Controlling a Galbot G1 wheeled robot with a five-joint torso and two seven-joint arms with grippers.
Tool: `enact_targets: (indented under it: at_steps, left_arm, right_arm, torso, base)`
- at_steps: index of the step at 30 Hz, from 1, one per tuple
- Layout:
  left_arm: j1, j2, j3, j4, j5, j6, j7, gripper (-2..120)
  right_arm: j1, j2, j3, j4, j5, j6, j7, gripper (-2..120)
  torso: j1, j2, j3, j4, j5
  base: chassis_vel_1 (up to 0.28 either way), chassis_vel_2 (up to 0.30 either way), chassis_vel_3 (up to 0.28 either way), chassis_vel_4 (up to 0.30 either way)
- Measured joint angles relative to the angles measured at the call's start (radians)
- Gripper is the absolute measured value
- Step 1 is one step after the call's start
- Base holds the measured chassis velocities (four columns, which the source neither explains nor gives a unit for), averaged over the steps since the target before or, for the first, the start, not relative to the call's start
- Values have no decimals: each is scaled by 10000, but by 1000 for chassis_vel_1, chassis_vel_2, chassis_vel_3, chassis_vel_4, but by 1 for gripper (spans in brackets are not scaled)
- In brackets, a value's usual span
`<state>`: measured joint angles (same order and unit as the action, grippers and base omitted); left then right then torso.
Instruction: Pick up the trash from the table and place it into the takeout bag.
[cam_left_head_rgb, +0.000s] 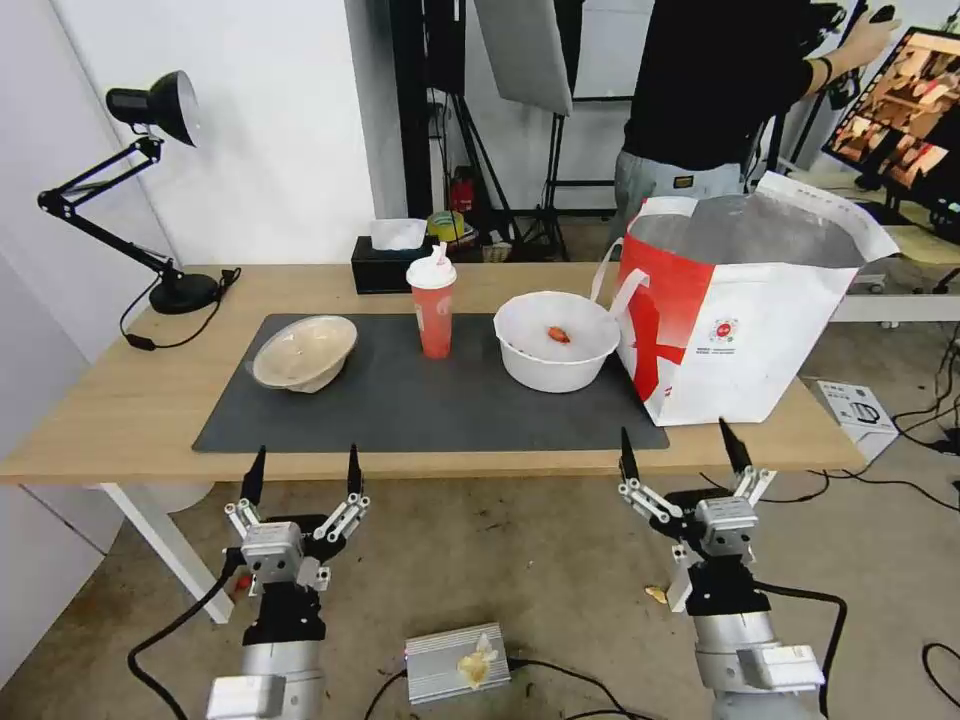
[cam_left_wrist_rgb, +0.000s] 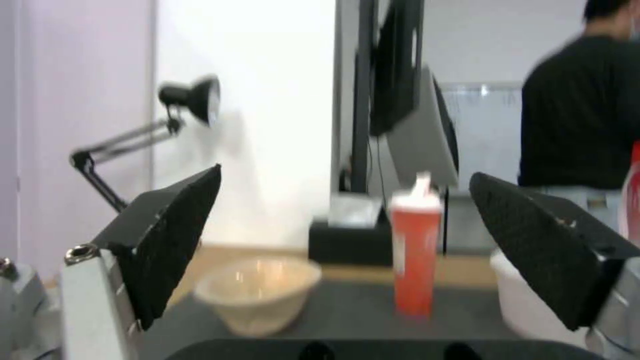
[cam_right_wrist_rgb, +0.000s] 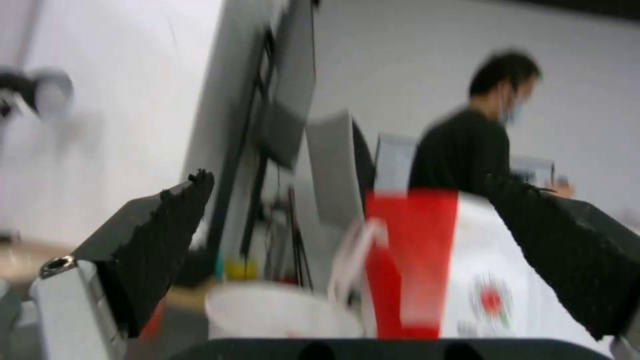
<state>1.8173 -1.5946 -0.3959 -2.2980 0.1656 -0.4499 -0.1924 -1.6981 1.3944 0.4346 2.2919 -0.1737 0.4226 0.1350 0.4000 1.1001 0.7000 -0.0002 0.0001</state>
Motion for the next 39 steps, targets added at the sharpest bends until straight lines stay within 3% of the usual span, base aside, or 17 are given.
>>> enact_targets:
  at_steps: [7, 15, 25, 33, 39]
  left_arm:
    - [-58, -19, 23, 324, -322, -423, 565, 100]
    - [-32, -5, 23, 499, -508, -340, 748, 100]
    - [201, 3, 69, 405, -687, 100, 761, 100]
    - [273, 6, -80, 325, -778, 222, 729, 100]
    - [329, 4, -160, 269, -776, 223, 719, 100]
  right_arm:
    - [402, -370, -106, -324, 455, 394, -529, 100]
    - [1307, -1409, -178, -570, 1554, -511, -936, 100]
    - [2723, -3442, -467, -628, 3850, -1606, -1680, 100]
    - [4201, -5920, -823, -934, 5578, -2416, -2126, 100]
    - [5460, -6799, -1361, -1537, 6047, -2664, -2556, 100]
  torso:
    - [0, -1, 0, 1, 0]
    - [0, -1, 0, 1, 0]
    - [0, -1, 0, 1, 0]
    - [1, -1, 1, 2, -2]
    - [0, -1, 1, 2, 0]
  base:
    - [0, 0, 0, 0]
    - [0, 0, 0, 0]
    - [0, 0, 0, 0]
    - [0, 0, 0, 0]
    - [0, 0, 0, 0]
